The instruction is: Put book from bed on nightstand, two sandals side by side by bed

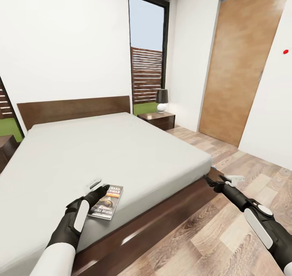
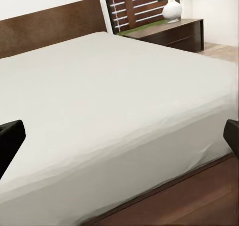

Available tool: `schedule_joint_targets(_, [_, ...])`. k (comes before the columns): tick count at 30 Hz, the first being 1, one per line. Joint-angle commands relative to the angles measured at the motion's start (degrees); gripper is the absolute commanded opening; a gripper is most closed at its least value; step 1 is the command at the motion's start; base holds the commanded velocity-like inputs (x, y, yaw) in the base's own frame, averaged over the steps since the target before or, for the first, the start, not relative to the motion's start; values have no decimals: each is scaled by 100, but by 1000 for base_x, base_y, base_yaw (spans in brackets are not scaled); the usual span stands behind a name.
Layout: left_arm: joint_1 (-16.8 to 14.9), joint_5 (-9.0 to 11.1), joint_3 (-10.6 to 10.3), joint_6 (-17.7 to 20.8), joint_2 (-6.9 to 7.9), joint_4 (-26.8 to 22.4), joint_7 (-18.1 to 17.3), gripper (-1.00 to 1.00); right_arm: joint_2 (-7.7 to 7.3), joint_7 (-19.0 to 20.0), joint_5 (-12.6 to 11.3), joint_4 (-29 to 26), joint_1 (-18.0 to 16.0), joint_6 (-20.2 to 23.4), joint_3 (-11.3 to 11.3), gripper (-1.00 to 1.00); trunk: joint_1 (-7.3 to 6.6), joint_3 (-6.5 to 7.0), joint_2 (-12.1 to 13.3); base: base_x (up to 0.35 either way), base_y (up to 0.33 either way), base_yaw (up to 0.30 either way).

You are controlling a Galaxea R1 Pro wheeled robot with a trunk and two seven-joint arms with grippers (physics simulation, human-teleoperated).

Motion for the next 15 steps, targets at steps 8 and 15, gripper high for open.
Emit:
schedule_joint_targets(8, [-3, 47, 23, 40, -8, 12, -1, 100, -6, 5, -57, 4, -5, -2, 17, 100, -1, 1, -3, 0, 0, -66])
schedule_joint_targets(15, [-3, 47, 23, 40, -8, 16, -1, 100, -6, 4, -56, 4, -5, -2, 17, 100, -1, 1, -3, 0, 0, -3])
